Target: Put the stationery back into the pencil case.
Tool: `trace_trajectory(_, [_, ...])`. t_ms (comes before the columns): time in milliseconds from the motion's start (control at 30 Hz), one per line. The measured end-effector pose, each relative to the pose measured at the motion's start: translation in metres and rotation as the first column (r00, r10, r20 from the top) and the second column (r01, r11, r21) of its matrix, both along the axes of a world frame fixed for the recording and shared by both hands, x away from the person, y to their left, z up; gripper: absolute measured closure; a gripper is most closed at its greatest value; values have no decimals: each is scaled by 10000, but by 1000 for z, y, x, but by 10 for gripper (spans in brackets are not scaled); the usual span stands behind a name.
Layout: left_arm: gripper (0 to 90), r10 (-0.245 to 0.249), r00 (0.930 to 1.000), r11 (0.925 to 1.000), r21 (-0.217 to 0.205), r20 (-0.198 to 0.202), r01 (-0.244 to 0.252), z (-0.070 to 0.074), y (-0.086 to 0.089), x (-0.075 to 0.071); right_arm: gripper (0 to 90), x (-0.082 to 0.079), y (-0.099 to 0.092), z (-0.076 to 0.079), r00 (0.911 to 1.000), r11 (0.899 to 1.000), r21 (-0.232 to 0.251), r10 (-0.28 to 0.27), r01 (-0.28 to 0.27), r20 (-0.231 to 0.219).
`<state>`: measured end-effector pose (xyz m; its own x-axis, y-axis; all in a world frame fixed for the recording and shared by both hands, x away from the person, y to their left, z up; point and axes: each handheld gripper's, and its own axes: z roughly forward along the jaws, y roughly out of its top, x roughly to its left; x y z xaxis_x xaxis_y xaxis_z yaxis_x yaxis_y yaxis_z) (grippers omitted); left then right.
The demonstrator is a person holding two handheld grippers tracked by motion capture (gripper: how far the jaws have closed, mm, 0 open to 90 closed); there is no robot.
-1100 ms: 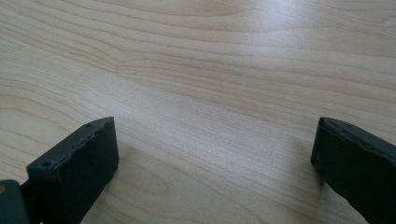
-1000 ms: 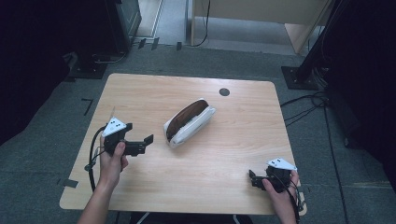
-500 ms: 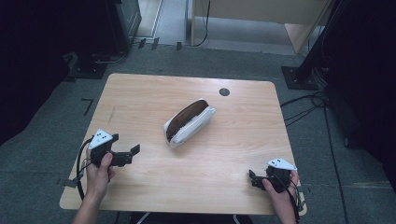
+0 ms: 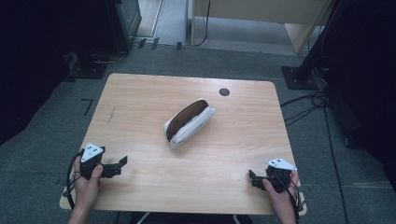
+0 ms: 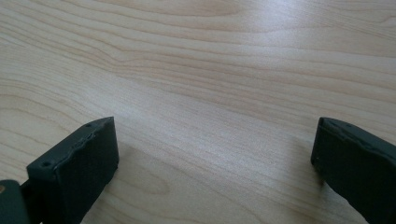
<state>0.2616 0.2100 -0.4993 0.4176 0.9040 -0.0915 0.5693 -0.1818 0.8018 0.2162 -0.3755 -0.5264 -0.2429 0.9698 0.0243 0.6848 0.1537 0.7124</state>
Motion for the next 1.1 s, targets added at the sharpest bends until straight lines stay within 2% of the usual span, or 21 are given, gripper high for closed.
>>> trace_trajectory(167, [0,468,9986,9981,421,-229,-458,-10,13,-9,0,0,0,0,10000,10000,-1,0,0,-1])
trace_trajectory(300, [0,879,9951,9935,763,-454,-843,-15,18,-12,0,0,0,0,10000,10000,-2,-1,1,-1])
trace_trajectory(400, [0,962,9941,9864,1387,-492,-886,-17,13,-13,0,0,0,0,10000,10000,-2,1,-1,-2])
trace_trajectory(433, [0,903,9947,9820,1708,-491,-807,-17,10,-13,0,0,0,0,10000,10000,4,-3,3,-9])
trace_trajectory(500, [0,815,9940,9744,2155,-736,-639,-19,4,-12,0,0,0,0,10000,10000,10,-29,29,-15])
trace_trajectory(567, [0,518,9912,9850,1697,-1219,-306,-20,5,-10,0,0,1,0,9999,9999,11,-129,129,-32])
trace_trajectory(833, [0,916,9880,9827,1717,-1247,-695,-20,1,-10,0,1,3,0,9996,9996,10,-270,270,-34])
trace_trajectory(1000, [0,952,9876,9825,1710,-1250,-731,-20,1,-10,0,1,3,0,9996,9996,6,-290,290,-49])
trace_trajectory(1100, [0,1412,9822,9783,1695,-1239,-1192,-20,-3,-10,0,1,3,0,9996,9996,11,-292,292,-55])
